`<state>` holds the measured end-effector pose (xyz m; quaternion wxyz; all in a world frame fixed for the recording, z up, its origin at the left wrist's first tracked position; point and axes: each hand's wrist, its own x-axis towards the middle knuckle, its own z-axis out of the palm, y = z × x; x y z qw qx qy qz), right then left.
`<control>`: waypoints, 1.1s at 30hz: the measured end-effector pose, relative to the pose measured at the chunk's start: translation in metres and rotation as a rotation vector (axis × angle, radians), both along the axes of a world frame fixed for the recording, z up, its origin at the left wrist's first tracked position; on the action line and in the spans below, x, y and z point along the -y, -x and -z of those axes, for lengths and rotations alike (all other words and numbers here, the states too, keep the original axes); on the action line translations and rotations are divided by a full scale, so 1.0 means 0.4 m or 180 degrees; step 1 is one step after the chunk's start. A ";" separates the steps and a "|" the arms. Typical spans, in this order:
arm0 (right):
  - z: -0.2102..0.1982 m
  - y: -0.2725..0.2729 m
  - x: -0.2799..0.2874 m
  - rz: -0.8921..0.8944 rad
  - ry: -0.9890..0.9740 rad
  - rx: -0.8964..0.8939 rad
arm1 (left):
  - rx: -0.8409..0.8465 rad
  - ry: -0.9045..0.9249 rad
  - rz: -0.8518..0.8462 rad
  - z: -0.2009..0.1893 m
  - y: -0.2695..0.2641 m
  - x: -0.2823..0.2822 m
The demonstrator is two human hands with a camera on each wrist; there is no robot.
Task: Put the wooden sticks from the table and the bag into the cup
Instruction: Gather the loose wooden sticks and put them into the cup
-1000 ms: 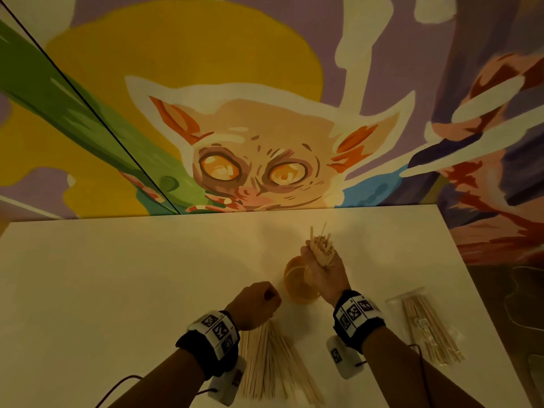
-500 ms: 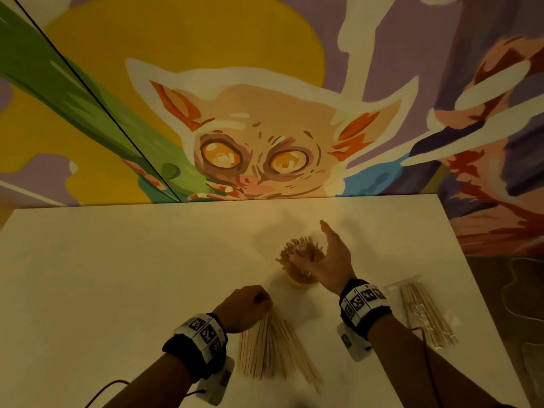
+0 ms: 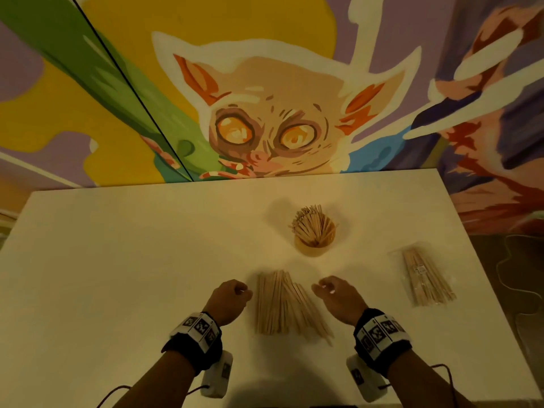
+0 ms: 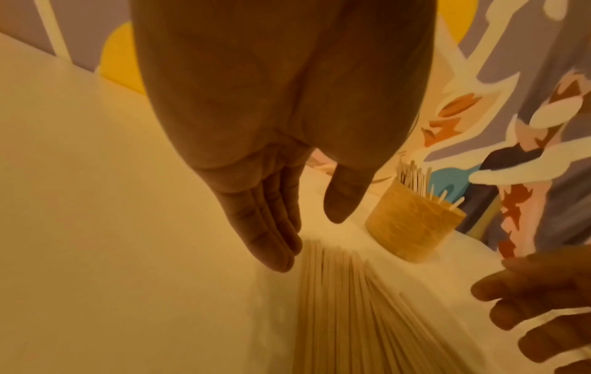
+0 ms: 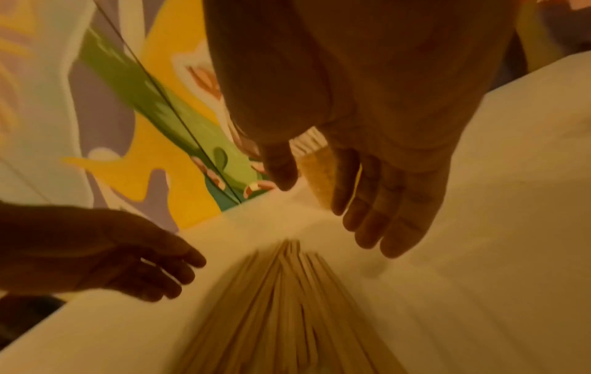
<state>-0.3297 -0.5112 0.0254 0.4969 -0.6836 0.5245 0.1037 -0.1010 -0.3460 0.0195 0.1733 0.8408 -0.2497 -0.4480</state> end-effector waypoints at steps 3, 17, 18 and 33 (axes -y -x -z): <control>0.037 -0.006 -0.041 -0.0251 -0.0106 -0.0413 | 0.0104 -0.0239 0.0042 0.025 0.026 -0.013; 0.057 -0.114 -0.127 0.0072 0.0027 -0.0243 | -0.0237 -0.0074 0.0047 0.072 0.123 0.038; 0.059 -0.120 -0.127 0.0105 0.0009 -0.0214 | -0.0281 -0.0041 0.0029 0.077 0.126 0.040; 0.125 -0.185 -0.156 0.0568 -0.0157 -0.0453 | -0.0818 0.0223 -0.0234 0.110 0.165 0.071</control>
